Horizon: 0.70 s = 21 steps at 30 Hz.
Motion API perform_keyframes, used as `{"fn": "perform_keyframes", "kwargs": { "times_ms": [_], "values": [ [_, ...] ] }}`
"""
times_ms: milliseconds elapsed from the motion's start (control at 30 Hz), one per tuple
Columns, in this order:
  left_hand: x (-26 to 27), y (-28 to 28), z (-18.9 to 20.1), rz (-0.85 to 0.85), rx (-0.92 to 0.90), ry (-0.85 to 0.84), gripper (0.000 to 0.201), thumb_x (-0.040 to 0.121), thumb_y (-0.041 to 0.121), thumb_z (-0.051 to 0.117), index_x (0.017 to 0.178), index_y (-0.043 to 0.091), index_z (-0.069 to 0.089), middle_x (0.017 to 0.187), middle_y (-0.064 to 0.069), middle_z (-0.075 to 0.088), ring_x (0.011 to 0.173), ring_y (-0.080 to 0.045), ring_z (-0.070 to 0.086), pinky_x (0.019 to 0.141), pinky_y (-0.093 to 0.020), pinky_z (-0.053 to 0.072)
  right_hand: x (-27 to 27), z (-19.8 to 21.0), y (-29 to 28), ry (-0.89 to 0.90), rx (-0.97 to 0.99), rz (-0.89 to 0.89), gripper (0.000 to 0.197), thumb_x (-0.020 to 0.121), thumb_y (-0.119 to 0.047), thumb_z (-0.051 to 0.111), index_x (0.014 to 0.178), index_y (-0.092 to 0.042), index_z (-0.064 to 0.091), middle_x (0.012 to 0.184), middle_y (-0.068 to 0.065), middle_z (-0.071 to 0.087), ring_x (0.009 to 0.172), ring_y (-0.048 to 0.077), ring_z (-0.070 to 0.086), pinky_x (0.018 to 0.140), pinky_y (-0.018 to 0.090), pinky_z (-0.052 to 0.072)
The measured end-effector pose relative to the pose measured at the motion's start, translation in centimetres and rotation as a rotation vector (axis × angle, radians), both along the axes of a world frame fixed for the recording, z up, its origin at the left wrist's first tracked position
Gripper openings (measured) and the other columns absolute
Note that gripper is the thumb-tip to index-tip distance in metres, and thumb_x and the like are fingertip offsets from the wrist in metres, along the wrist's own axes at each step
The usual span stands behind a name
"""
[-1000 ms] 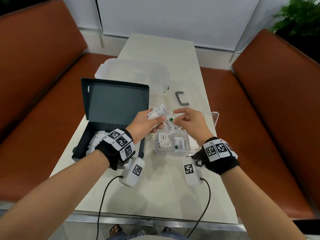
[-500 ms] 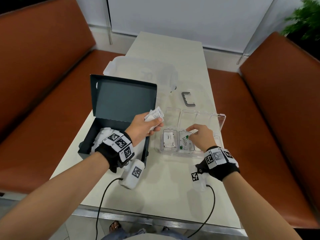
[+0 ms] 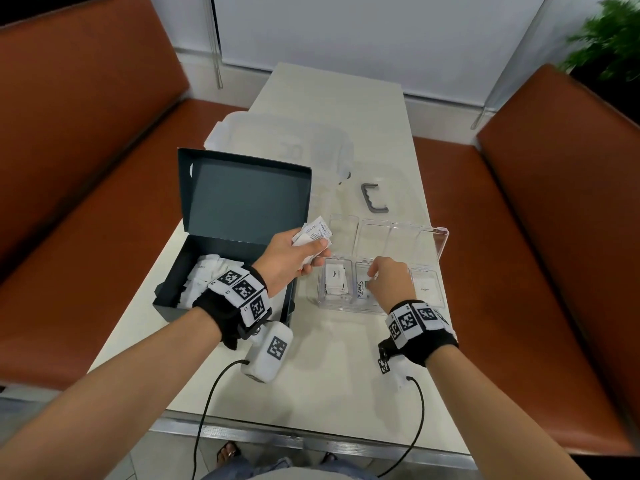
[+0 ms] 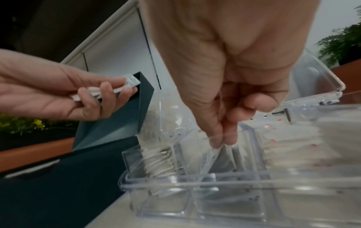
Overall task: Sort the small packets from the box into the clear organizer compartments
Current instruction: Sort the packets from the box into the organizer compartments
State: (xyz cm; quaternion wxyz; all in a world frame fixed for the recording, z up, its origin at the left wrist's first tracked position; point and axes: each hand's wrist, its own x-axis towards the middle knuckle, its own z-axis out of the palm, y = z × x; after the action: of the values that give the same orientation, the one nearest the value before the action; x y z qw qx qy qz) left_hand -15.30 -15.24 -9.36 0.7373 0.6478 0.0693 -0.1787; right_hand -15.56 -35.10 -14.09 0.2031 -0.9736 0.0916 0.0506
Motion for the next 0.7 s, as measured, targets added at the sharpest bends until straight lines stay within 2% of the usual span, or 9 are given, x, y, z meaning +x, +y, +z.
{"fn": "perform_keyframes", "kwargs": {
  "times_ms": [133, 200, 233, 267, 333, 400, 533, 600, 700],
  "values": [
    [0.0, 0.1, 0.2, -0.023, -0.057, 0.042, 0.027, 0.093, 0.016, 0.065, 0.118, 0.006, 0.062, 0.094, -0.009, 0.068, 0.068, -0.009, 0.061, 0.055, -0.017, 0.045, -0.4, 0.3, 0.3, 0.007, -0.116, 0.072, 0.012, 0.087, -0.004, 0.054, 0.096, -0.008, 0.062, 0.097, 0.013, 0.065, 0.088, 0.029, 0.061, 0.077, 0.036, 0.053],
    [0.0, 0.1, 0.4, -0.037, -0.099, 0.081, 0.025, 0.093, 0.018, 0.064, 0.116, 0.008, 0.063, 0.093, -0.007, 0.070, 0.068, -0.007, 0.065, 0.055, -0.016, 0.047, -0.2, 1.2, 0.4, -0.044, -0.087, 0.070, 0.010, 0.089, -0.008, 0.055, 0.094, -0.007, 0.062, 0.094, 0.012, 0.066, 0.085, 0.028, 0.062, 0.077, 0.038, 0.053],
    [0.0, 0.1, 0.5, -0.044, -0.119, 0.100, 0.023, 0.094, 0.019, 0.063, 0.115, 0.009, 0.063, 0.093, -0.006, 0.071, 0.069, -0.007, 0.066, 0.056, -0.015, 0.047, 0.0, 1.8, 0.4, -0.088, -0.028, 0.055, 0.009, 0.090, -0.011, 0.056, 0.093, -0.008, 0.063, 0.091, 0.011, 0.067, 0.081, 0.026, 0.063, 0.075, 0.035, 0.054],
    [0.0, 0.0, 0.6, -0.053, -0.138, 0.119, 0.021, 0.096, 0.020, 0.061, 0.114, 0.009, 0.063, 0.093, -0.007, 0.072, 0.071, -0.008, 0.066, 0.057, -0.015, 0.048, 0.1, 2.6, 0.4, -0.142, 0.048, 0.043, 0.007, 0.090, -0.013, 0.057, 0.091, -0.010, 0.064, 0.086, 0.008, 0.067, 0.074, 0.021, 0.062, 0.070, 0.027, 0.053],
    [0.0, -0.2, 0.9, -0.066, -0.183, 0.163, 0.024, 0.098, 0.024, 0.056, 0.114, 0.007, 0.062, 0.095, -0.009, 0.073, 0.073, -0.011, 0.067, 0.057, -0.016, 0.050, 0.2, 4.3, 0.8, -0.279, 0.211, 0.035, 0.006, 0.090, -0.015, 0.060, 0.088, -0.015, 0.065, 0.072, -0.001, 0.063, 0.060, 0.007, 0.055, 0.055, 0.006, 0.040],
    [0.0, -0.5, 1.2, -0.071, -0.243, 0.212, 0.031, 0.099, 0.029, 0.052, 0.117, 0.004, 0.059, 0.100, -0.015, 0.072, 0.074, -0.015, 0.067, 0.056, -0.017, 0.052, 0.0, 5.8, 1.4, -0.379, 0.354, 0.041, 0.005, 0.089, -0.018, 0.061, 0.088, -0.020, 0.066, 0.065, -0.009, 0.059, 0.057, 0.000, 0.052, 0.054, 0.002, 0.037],
    [-0.3, -1.1, 1.7, -0.083, -0.317, 0.255, 0.034, 0.102, 0.025, 0.045, 0.122, -0.001, 0.055, 0.104, -0.022, 0.070, 0.080, -0.021, 0.069, 0.060, -0.021, 0.053, -0.3, 7.0, 2.4, -0.283, 0.525, 0.098, 0.018, 0.087, -0.029, 0.066, 0.105, -0.029, 0.065, 0.080, -0.013, 0.064, 0.068, -0.001, 0.059, 0.057, 0.003, 0.039],
    [-0.4, -1.2, 1.8, -0.098, -0.321, 0.252, 0.031, 0.101, 0.018, 0.044, 0.122, -0.002, 0.055, 0.100, -0.021, 0.071, 0.081, -0.023, 0.070, 0.060, -0.021, 0.052, -0.1, 7.0, 2.6, -0.203, 0.557, 0.121, 0.027, 0.084, -0.028, 0.069, 0.111, -0.026, 0.065, 0.088, -0.008, 0.067, 0.074, 0.005, 0.063, 0.065, 0.009, 0.044],
    [-0.5, -1.3, 1.8, -0.127, -0.295, 0.226, 0.027, 0.100, 0.012, 0.045, 0.121, -0.001, 0.056, 0.100, -0.019, 0.072, 0.081, -0.020, 0.071, 0.064, -0.022, 0.054, 0.0, 6.9, 2.5, -0.177, 0.620, 0.076, 0.022, 0.078, -0.021, 0.076, 0.098, -0.021, 0.067, 0.081, -0.002, 0.068, 0.070, 0.008, 0.062, 0.066, 0.015, 0.047]
  ]
}}
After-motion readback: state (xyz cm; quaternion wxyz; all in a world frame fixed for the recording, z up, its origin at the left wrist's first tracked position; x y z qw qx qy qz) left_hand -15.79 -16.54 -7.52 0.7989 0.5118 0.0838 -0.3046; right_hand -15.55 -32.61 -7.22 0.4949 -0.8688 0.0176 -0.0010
